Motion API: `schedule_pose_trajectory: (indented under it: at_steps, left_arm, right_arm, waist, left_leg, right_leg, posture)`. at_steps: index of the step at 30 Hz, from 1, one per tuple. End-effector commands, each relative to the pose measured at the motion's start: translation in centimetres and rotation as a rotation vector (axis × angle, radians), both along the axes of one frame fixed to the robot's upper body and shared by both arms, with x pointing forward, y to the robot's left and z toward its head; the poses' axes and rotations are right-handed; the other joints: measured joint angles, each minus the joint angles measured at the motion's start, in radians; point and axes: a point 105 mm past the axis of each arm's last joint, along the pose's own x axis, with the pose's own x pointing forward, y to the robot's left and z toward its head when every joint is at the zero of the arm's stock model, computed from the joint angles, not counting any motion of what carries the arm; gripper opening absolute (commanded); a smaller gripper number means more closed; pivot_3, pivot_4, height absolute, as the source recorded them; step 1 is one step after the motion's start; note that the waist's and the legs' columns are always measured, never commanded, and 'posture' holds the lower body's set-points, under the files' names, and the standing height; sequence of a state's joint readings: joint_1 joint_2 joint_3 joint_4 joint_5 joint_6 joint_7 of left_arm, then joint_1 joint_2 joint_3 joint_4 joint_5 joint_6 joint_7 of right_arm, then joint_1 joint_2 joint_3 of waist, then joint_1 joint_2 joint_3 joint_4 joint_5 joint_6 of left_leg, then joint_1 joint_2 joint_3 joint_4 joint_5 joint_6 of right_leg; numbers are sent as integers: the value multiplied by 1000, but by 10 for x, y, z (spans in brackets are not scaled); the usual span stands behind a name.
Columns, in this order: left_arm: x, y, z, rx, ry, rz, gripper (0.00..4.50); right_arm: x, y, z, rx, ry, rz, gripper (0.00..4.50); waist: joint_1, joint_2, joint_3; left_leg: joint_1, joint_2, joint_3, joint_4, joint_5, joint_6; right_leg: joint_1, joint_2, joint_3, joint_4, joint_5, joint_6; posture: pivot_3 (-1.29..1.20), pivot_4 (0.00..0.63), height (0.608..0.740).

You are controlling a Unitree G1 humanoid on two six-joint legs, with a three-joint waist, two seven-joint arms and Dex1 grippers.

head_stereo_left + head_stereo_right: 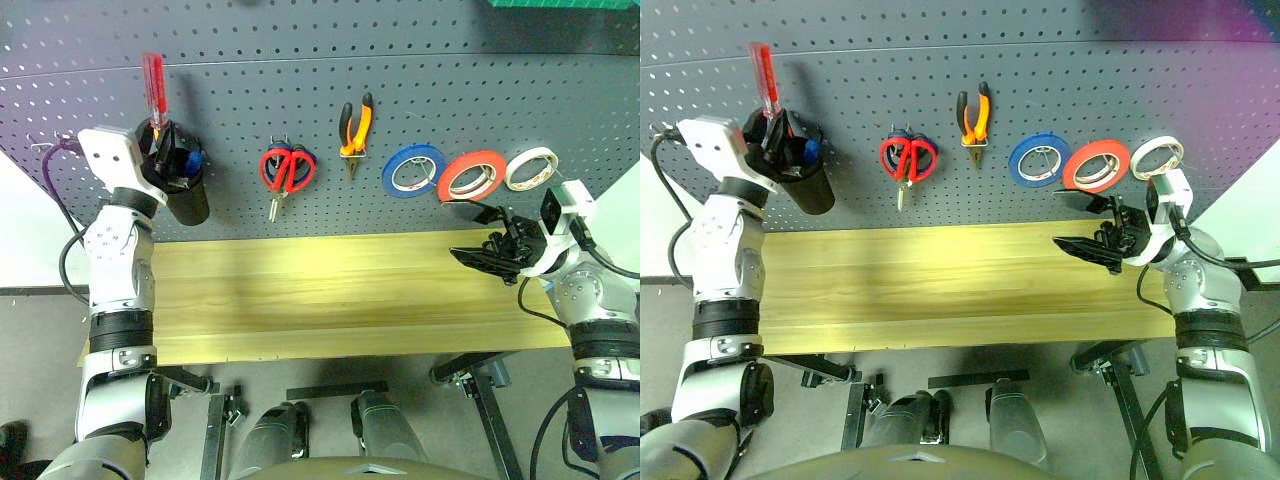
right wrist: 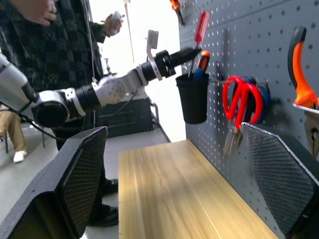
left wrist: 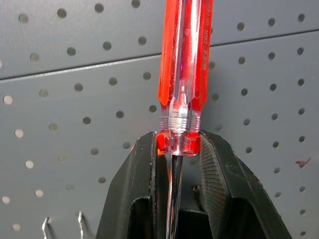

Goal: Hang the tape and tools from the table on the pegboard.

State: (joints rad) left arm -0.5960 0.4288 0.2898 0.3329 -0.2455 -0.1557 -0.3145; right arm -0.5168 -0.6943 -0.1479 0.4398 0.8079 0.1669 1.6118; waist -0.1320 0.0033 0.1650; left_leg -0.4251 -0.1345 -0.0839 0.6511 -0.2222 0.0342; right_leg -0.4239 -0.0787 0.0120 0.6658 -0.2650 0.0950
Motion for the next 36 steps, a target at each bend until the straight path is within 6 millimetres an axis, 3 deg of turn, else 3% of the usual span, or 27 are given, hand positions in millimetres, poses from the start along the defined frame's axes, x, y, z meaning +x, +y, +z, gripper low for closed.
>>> schedule_pose_trajectory:
  at_steps: [1, 6, 10, 15, 17, 23, 29, 32, 36]
  left_arm:
    - [-3, 3, 17, 31, -67, 27, 841]
    - [-3, 6, 7, -7, -45, 20, 841]
    - [-3, 1, 2, -22, -36, -1, 2128]
    - [-4, 0, 9, -14, -55, 4, 3927]
    - [-6, 1, 15, -26, -75, 7, 4428]
    - [-12, -5, 30, -1, -133, 1, 4428]
    - [-22, -20, 66, 1, -238, -35, 4428]
    - [-29, -42, 82, 31, -277, -104, 4428]
    - [-31, -78, 76, 55, -214, -288, 4428]
  right_arm:
    - [-4, 0, 12, 19, -54, 10, 4500]
    - [-3, 0, 13, 11, -58, 7, 4500]
    - [-2, 0, 12, 10, -54, 5, 4500]
    - [-1, 0, 11, 6, -54, 1, 4500]
    - [0, -1, 11, 7, -53, -2, 4500]
    - [2, -1, 11, 5, -50, -6, 4500]
    - [4, 0, 11, 2, -51, -10, 4500]
    - [6, 1, 12, 6, -56, -11, 4500]
    - [8, 1, 14, 17, -61, -10, 4500]
  waist:
    - [0, 0, 0]
    - [0, 0, 0]
    - [0, 0, 0]
    - [0, 0, 0]
    - [0, 0, 0]
    - [0, 0, 0]
    - [1, 0, 0]
    - [1, 0, 0]
    - [1, 0, 0]
  left_leg:
    - [0, 0, 0, 0, 0, 0]
    - [0, 0, 0, 0, 0, 0]
    - [0, 0, 0, 0, 0, 0]
    - [0, 0, 0, 0, 0, 0]
    - [0, 0, 0, 0, 0, 0]
    - [0, 0, 0, 0, 0, 0]
    - [0, 0, 0, 0, 0, 0]
    - [0, 0, 0, 0, 0, 0]
    - [0, 0, 0, 0, 0, 0]
  right_leg:
    - [0, 0, 0, 0, 0, 0]
    - [0, 0, 0, 0, 0, 0]
    - [0, 0, 0, 0, 0, 0]
    - [0, 0, 0, 0, 0, 0]
    - [0, 0, 0, 0, 0, 0]
    - [0, 0, 0, 0, 0, 0]
    - [0, 0, 0, 0, 0, 0]
    - [0, 0, 0, 0, 0, 0]
    - [0, 0, 0, 0, 0, 0]
  posture:
    - [-283, 165, 740]
    - [-284, 167, 740]
    - [-282, 165, 740]
    - [-280, 163, 740]
    - [-279, 163, 740]
    - [-275, 155, 740]
    - [-270, 146, 740]
    - [-267, 140, 740]
    - [-266, 131, 740]
